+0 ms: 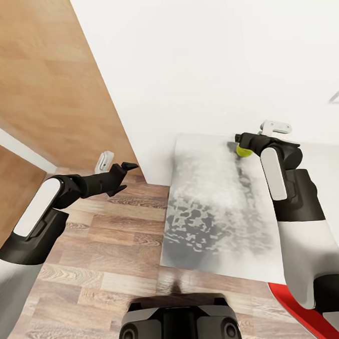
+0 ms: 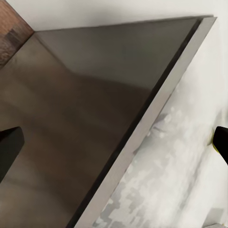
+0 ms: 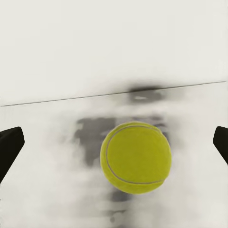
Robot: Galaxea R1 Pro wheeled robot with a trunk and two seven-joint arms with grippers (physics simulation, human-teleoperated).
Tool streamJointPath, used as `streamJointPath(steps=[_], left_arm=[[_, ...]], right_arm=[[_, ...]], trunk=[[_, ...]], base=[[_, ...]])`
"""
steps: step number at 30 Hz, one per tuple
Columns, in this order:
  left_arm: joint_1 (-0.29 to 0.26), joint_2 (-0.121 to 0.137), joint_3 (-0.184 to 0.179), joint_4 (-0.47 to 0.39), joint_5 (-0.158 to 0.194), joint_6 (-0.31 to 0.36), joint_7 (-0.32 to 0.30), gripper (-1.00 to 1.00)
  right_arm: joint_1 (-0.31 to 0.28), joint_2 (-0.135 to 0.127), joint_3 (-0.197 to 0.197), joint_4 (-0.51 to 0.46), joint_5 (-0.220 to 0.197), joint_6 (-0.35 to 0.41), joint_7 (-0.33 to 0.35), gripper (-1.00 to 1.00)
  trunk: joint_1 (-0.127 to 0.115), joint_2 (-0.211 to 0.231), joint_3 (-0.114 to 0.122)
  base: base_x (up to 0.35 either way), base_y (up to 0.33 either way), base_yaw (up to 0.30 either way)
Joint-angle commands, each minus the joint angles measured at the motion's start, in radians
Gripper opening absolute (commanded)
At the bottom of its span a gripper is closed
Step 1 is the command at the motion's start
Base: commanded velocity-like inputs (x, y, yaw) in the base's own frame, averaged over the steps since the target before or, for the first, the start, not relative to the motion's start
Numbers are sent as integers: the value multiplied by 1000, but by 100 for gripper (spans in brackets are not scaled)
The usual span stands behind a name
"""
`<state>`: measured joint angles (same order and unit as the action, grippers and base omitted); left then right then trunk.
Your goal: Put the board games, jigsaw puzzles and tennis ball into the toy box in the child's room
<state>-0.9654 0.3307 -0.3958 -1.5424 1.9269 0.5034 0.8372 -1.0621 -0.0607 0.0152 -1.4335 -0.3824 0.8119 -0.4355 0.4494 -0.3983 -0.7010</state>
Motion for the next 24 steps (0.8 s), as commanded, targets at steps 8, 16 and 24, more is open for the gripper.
streamJointPath(steps=[8,16,24], left_arm=[[-1,0,-1,-1,6,0,6,100],[-1,-1,-1,-1,6,0,6,100],[-1,-1,-1,-1,6,0,6,100]], right_arm=[[-1,-1,2,-10,-10,0,-9,100],[-1,-1,2,-13,-9,0,-9,100],[-1,-1,2,-14,-10,1,-9,100]], trunk=[[1,-2,-1],[1,-2,-1],[1,-2,-1]], base=[[0,0,0],[0,0,0],[0,0,0]])
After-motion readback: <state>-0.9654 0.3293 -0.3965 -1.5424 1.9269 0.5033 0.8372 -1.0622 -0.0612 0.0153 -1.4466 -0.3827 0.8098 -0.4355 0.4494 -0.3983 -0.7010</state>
